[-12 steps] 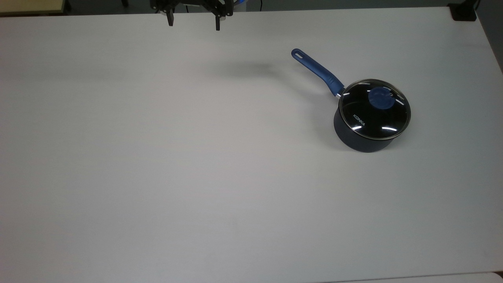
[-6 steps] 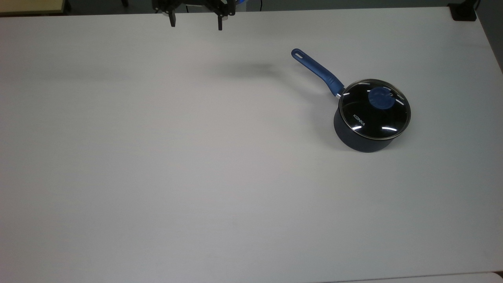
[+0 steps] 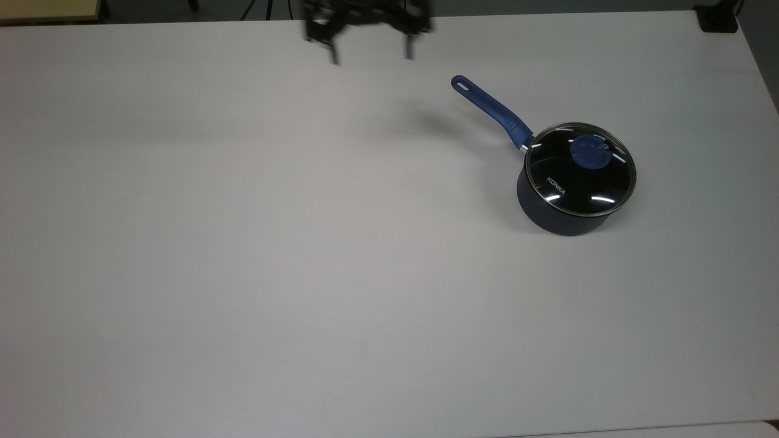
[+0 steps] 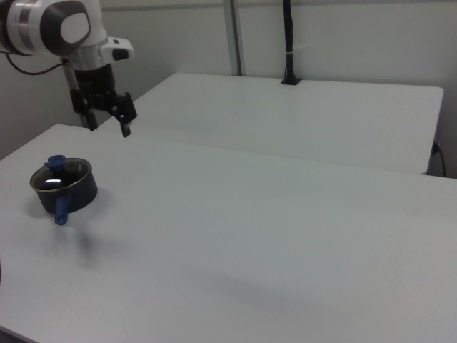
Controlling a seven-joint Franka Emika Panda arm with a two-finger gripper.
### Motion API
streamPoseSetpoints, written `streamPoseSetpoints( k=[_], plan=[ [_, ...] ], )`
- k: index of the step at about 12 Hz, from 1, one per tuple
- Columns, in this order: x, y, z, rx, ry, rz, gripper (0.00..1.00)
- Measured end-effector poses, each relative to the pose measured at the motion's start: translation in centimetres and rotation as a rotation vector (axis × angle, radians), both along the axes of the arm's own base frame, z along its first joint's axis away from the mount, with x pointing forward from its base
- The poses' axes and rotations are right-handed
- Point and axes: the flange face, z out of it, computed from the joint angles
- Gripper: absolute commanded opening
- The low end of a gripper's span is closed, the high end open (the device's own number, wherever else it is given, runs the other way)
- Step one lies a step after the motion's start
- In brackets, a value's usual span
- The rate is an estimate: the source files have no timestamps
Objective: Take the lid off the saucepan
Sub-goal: 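Move the gripper down over the blue knob of the glass lid, then close the gripper on the blue lid knob and lift the lid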
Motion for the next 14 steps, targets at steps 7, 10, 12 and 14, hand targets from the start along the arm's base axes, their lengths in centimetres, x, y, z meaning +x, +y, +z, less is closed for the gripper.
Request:
streamPoseSetpoints(
  k=[7, 10, 12, 14],
  plan=[
    [-0.6, 25.6, -9.0, -0.004, -0.148, 0.194, 1.00],
    [-2.1, 31.6, -12.6, -0.068, -0.194, 0.195, 1.00],
    [-1.2, 31.7, -14.5, -0.074, -0.202, 0.147, 0.99],
    [-0.3, 31.2, -16.0, -0.081, -0.197, 0.129, 0.89]
  ],
)
